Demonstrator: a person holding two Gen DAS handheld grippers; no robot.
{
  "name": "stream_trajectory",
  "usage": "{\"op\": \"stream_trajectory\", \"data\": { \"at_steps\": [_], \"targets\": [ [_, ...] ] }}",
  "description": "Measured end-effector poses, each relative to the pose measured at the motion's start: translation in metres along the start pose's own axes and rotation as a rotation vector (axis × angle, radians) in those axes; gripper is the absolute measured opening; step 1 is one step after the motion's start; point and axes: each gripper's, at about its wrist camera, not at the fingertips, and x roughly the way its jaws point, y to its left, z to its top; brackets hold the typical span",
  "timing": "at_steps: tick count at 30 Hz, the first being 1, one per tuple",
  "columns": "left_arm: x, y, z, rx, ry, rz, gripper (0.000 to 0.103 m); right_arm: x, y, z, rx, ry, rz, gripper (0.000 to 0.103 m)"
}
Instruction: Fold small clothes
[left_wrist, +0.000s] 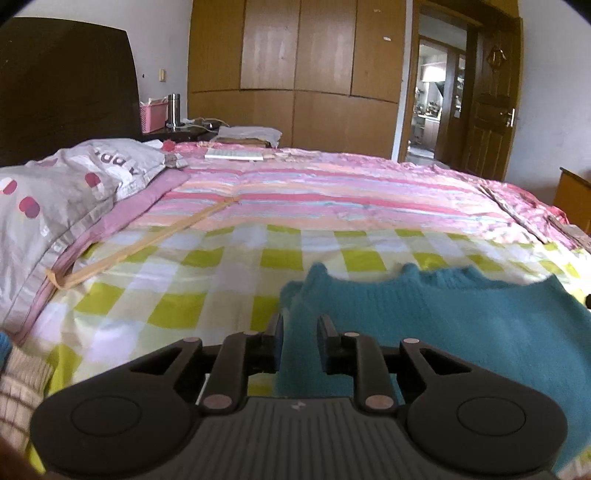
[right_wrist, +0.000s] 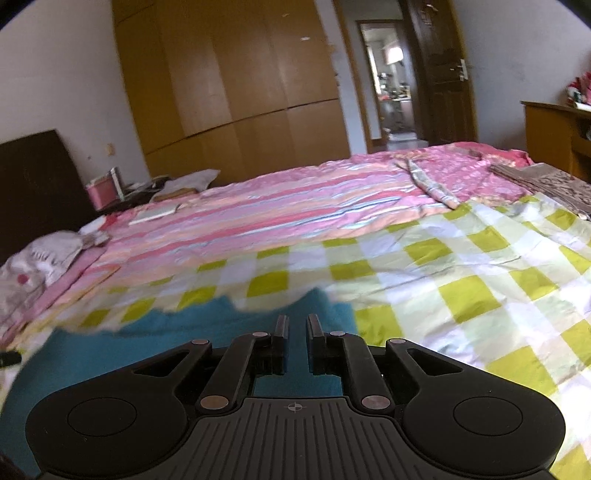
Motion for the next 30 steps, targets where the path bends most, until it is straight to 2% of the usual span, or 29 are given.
{"op": "stream_trajectory", "data": {
  "at_steps": [3,7,9,11,13,14,19,24,30],
  "targets": [
    [-0.004,-0.002,-0.014,0.008,0.023,-0.001,0.028,0.009,-0.006,-0.011,0.032,0.045,-0.024,0.012],
    [0.000,0.000,-0.030,0.014,0.051,0.015,0.028,0.023,-0.020,-0.023,0.076,0.081,-0.050,0.001],
    [-0.002,0.004,-0.033,-0.015,0.048,0.013,0.029,0.026,-0.019,-0.024,0.063,0.083,-0.056,0.001],
    [-0.008,0.008,-0.034,-0.049,0.046,0.006,0.029,0.024,-0.015,-0.020,0.053,0.097,-0.074,0.002],
    [-0.017,0.013,-0.038,-0.075,0.041,-0.004,0.028,0.015,-0.005,-0.013,0.037,0.094,-0.072,0.013],
    [-0.022,0.016,-0.041,-0.088,0.040,-0.008,0.028,0.011,-0.001,-0.010,0.027,0.082,-0.065,0.013],
    [-0.047,0.028,-0.059,-0.132,0.027,-0.017,0.028,-0.002,0.047,0.002,-0.038,0.085,0.028,0.013],
    [-0.057,0.032,-0.071,-0.157,0.032,-0.054,0.029,0.009,0.120,-0.003,-0.091,0.180,0.152,0.014],
    [-0.058,0.045,-0.079,-0.195,0.048,-0.112,0.031,0.032,0.218,-0.019,-0.216,0.270,0.239,0.019]
  ]
}}
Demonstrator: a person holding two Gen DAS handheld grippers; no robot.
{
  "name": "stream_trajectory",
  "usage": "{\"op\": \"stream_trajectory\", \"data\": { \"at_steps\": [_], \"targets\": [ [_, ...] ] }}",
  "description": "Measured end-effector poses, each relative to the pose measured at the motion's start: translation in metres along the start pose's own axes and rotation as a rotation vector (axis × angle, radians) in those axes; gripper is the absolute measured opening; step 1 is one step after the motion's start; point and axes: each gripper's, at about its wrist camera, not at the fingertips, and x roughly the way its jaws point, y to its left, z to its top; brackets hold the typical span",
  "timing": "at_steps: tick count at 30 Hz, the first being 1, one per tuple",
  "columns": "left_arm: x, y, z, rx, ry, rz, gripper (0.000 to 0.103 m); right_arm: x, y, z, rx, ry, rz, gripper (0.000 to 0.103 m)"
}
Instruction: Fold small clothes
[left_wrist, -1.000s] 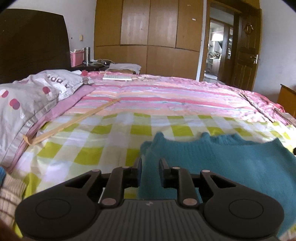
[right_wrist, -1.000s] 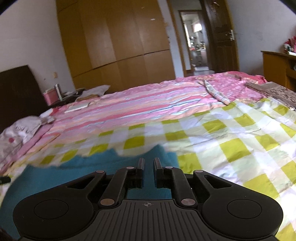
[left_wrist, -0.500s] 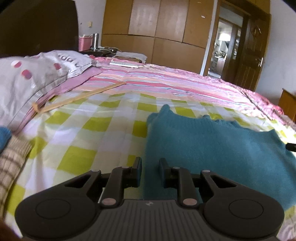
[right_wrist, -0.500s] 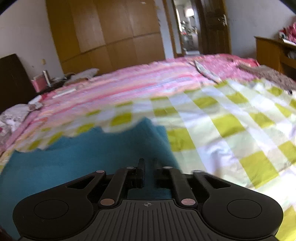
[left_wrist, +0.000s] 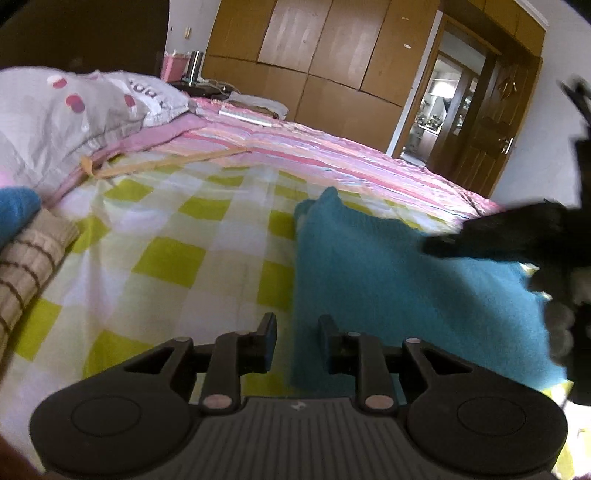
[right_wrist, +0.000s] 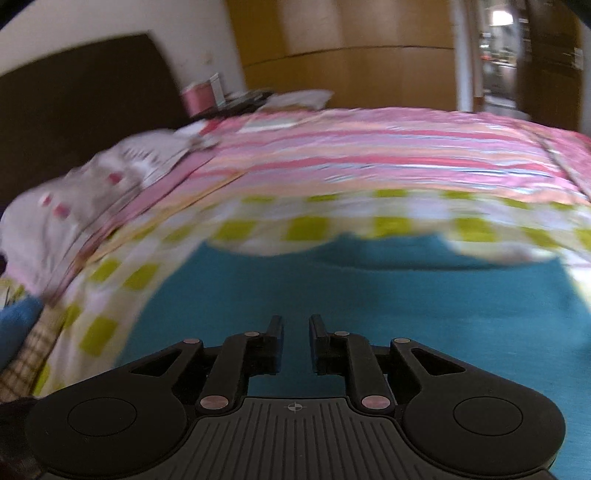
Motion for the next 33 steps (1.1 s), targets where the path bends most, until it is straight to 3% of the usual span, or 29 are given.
{"op": "stream_trajectory", "data": {
  "at_steps": [3,7,14,17,26,28,33],
  "targets": [
    [0.000,0.005,-0.001,-0.003,0.015,-0.033,0.032,0.022,0.032,0.010,-0.026,0.036,0.016,0.028],
    [-0.003,0.010,0.000,-0.007,0.015,-0.070,0.032,0.046,0.062,0.022,-0.060,0.041,-0.011,0.029],
    [-0.007,0.017,0.000,-0.020,0.020,-0.100,0.032,0.079,0.083,0.036,-0.030,0.113,-0.044,0.037],
    [-0.008,0.017,-0.001,-0.013,0.018,-0.101,0.032,0.089,0.091,0.040,-0.045,0.153,-0.044,0.053],
    [-0.005,0.019,-0.006,-0.025,0.025,-0.136,0.036,0.118,0.138,0.031,-0.325,0.231,-0.234,0.058],
    [-0.004,0.018,-0.008,-0.029,0.031,-0.145,0.039,0.124,0.144,0.028,-0.374,0.250,-0.256,0.062],
    [-0.003,0.015,-0.012,-0.037,0.045,-0.174,0.045,0.132,0.149,0.021,-0.473,0.264,-0.297,0.060]
  ]
}}
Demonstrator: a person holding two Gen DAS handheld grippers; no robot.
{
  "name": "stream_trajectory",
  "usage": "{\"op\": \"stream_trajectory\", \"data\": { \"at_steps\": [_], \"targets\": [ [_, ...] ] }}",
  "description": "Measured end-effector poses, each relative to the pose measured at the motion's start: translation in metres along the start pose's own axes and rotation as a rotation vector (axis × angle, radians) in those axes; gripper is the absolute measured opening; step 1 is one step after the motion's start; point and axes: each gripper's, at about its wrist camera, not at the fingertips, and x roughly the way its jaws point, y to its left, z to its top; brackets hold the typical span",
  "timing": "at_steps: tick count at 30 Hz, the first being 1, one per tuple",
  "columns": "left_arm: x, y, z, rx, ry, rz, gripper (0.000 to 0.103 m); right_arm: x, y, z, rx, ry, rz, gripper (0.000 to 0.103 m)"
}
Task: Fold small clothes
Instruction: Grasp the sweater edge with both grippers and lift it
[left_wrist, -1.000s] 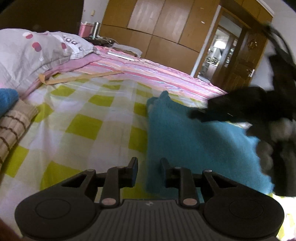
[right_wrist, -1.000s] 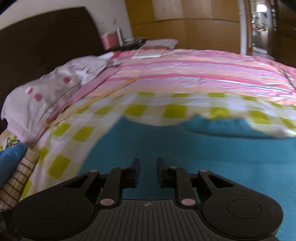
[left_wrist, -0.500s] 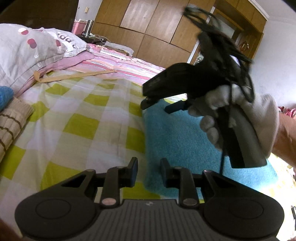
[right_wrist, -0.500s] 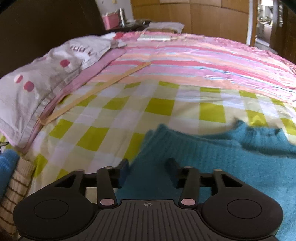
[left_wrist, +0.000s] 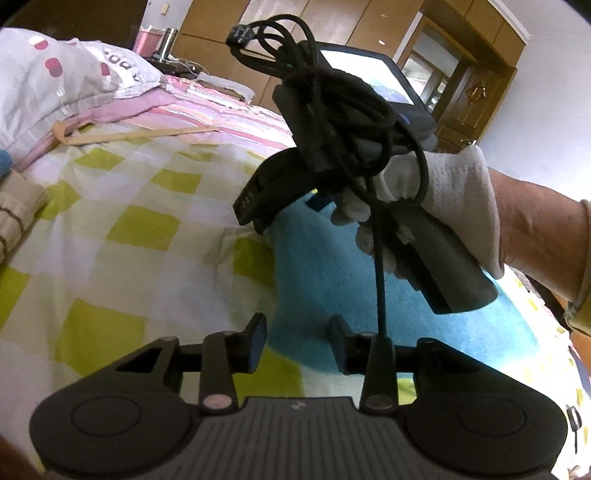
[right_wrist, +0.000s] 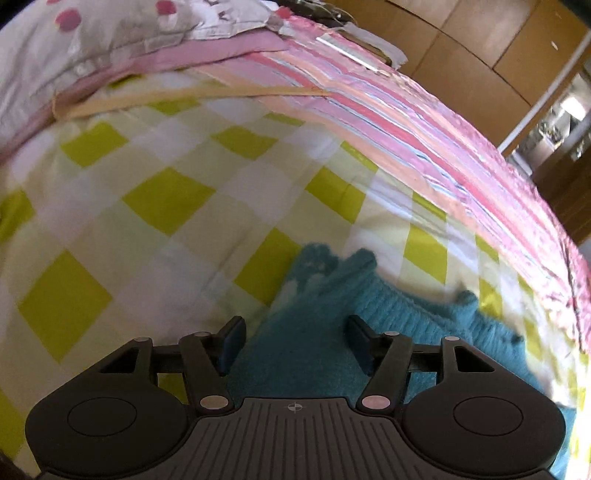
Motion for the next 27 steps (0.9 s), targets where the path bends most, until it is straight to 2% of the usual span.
{"op": "stream_trajectory", "data": {
  "at_steps": [2,6,10,13,16,21,27],
  "targets": [
    [0.002,0.000,-0.002,-0.006,0.008,-0.013,0.051,0.000,0.000,-0.001,-0.018,-0.001,-0.007,0.055],
    [0.008,0.001,-0.008,-0.009,0.013,-0.012,0.055,-0.003,-0.003,-0.002,-0.041,-0.006,-0.010,0.043],
    [0.013,0.003,-0.008,-0.038,-0.004,-0.024,0.062,-0.013,-0.017,-0.005,0.008,-0.030,0.029,0.030],
    [0.015,-0.003,-0.009,-0.029,-0.031,-0.017,0.070,-0.022,-0.030,-0.007,0.058,-0.049,0.069,0.025],
    [0.018,-0.012,-0.008,-0.036,-0.061,0.015,0.072,-0.031,-0.043,-0.009,0.103,-0.070,0.106,0.023],
    [0.023,-0.036,-0.008,-0.041,-0.084,0.026,0.072,-0.048,-0.063,-0.015,0.149,-0.108,0.149,0.021],
    [0.028,-0.050,-0.009,-0.100,-0.116,0.059,0.071,-0.064,-0.089,-0.024,0.223,-0.143,0.204,0.020]
  ]
}}
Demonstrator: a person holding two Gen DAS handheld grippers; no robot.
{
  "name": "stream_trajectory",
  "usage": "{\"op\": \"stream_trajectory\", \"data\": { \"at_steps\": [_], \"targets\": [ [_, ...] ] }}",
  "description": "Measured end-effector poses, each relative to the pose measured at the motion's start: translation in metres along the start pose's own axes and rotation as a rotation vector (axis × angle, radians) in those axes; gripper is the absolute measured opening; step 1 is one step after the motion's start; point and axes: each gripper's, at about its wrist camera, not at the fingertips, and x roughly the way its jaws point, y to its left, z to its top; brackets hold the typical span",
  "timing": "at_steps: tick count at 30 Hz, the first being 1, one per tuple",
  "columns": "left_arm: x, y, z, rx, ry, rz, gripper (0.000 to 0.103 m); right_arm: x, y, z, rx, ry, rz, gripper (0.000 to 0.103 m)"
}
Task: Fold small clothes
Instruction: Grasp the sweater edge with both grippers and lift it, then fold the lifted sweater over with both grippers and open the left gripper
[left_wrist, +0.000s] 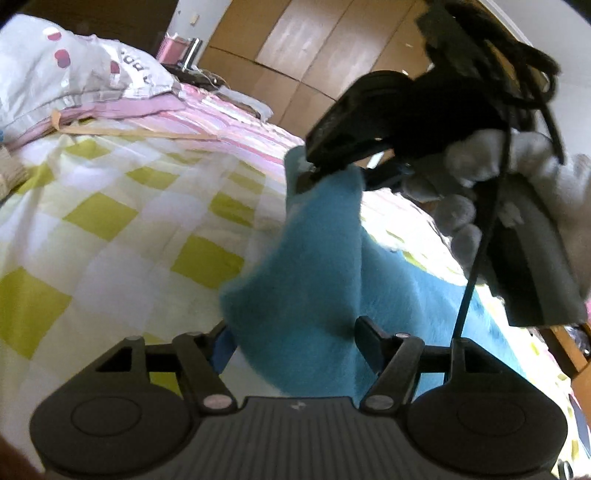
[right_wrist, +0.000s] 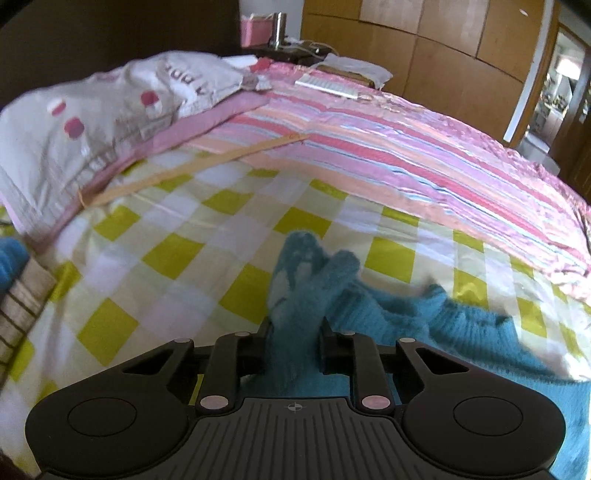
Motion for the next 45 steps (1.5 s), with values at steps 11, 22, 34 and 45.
{"op": "stream_trajectory", "data": {
  "at_steps": [11,22,34,45],
  "targets": [
    [-0.018,-0.069,0.030,0.132,-0.056,-0.061,0.031,-0.054,-0.076,-0.003,0.179,-0.087,0.114,0.019],
    [-0.006,-0.184,0.036,0.278,-0.075,-0.251,0.031,-0.124,-0.206,-0.026,0.361,-0.213,0.145,0.019],
    [0.059,-0.266,-0.025,0.404,0.031,-0.267,0.031,-0.094,-0.332,-0.122,0.583,-0.205,0.190,0.019],
    [0.082,-0.307,-0.085,0.540,0.101,-0.226,0.037,-0.059,-0.372,-0.188,0.659,-0.187,0.211,0.024]
  ]
}}
